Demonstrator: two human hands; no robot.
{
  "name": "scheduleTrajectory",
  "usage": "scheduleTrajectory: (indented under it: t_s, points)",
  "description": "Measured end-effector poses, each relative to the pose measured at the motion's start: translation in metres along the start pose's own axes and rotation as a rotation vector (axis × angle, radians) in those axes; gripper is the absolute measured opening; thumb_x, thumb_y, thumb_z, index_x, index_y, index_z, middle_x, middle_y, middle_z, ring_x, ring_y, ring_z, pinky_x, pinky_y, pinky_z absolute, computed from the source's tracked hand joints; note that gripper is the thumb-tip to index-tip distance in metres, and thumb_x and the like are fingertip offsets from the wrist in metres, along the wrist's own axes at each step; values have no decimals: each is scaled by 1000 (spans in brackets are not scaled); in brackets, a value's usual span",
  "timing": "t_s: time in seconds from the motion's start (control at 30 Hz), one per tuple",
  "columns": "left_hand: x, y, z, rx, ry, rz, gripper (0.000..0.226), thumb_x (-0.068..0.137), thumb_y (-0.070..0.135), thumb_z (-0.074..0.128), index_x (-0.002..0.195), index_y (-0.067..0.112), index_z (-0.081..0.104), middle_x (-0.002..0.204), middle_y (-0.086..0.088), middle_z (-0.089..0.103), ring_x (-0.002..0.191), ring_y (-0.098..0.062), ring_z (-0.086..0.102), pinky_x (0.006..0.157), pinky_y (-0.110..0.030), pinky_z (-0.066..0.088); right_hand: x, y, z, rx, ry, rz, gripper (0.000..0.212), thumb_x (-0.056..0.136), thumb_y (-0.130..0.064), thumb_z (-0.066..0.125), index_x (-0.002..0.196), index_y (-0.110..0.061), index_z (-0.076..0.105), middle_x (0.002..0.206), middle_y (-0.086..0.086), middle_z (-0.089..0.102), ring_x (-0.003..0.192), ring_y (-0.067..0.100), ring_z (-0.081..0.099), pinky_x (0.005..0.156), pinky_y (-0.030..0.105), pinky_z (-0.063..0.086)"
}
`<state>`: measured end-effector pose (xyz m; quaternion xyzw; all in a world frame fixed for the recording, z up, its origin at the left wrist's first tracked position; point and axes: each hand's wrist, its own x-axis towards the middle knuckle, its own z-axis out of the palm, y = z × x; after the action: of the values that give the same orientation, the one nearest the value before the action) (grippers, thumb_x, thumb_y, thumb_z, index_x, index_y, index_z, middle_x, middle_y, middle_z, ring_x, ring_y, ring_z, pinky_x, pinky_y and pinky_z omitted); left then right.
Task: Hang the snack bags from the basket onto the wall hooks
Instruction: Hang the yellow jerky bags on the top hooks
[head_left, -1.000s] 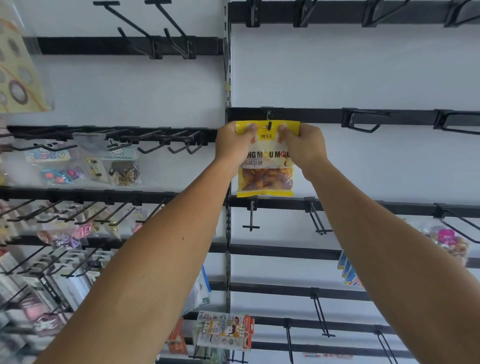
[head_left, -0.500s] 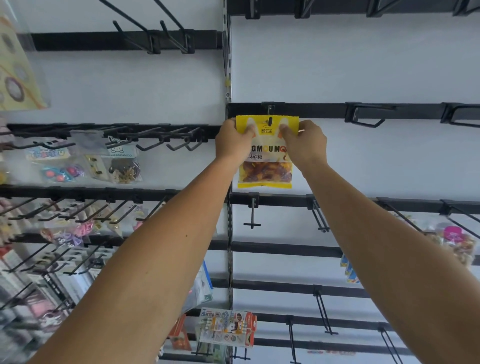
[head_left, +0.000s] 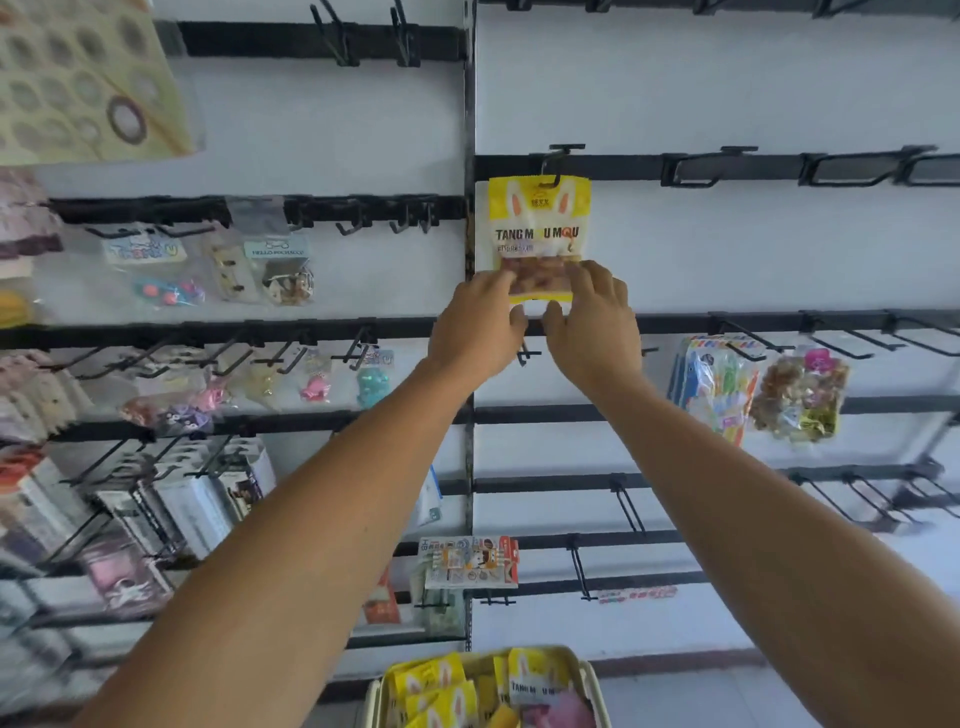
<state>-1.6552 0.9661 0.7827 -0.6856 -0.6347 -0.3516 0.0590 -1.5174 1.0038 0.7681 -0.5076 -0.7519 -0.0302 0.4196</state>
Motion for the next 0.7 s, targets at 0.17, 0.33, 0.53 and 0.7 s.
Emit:
scheduleTrajectory:
  t_s: [0.17,0.33,0.53,0.7]
  points:
    - [-70,-19,14,75,-73,32,39,102,29,47,138,15,50,142,-4,53,130,-27,46,94,-44,49,-78,-17,16,-86,-91,-26,49,99,-27,47,145,-13,43,151,7,43,139,30,35,107,49,39]
    - [-136,-57,46,198,-188,-15,41,102,33,47,139,15,50,140,-6,56,124,-31,53,89,-43,49,-150,-9,54,-163,-219,-30,48,99,-29,47,145,-14,44,149,6,45,138,29,38,108,47,37]
    - [-226,-120,112,253,-439,-96,41,99,32,49,135,13,53,134,-9,58,120,-33,56,87,-45,49,-236,21,123,-189,-511,23,48,99,-30,47,145,-16,42,149,4,45,136,28,39,107,45,36]
    - [-307,-175,175,219,-626,-279,40,98,32,50,133,13,52,130,-9,58,117,-32,56,84,-44,50,-304,55,183,-144,-779,119,48,99,-29,45,145,-16,40,150,5,44,134,30,41,105,46,39]
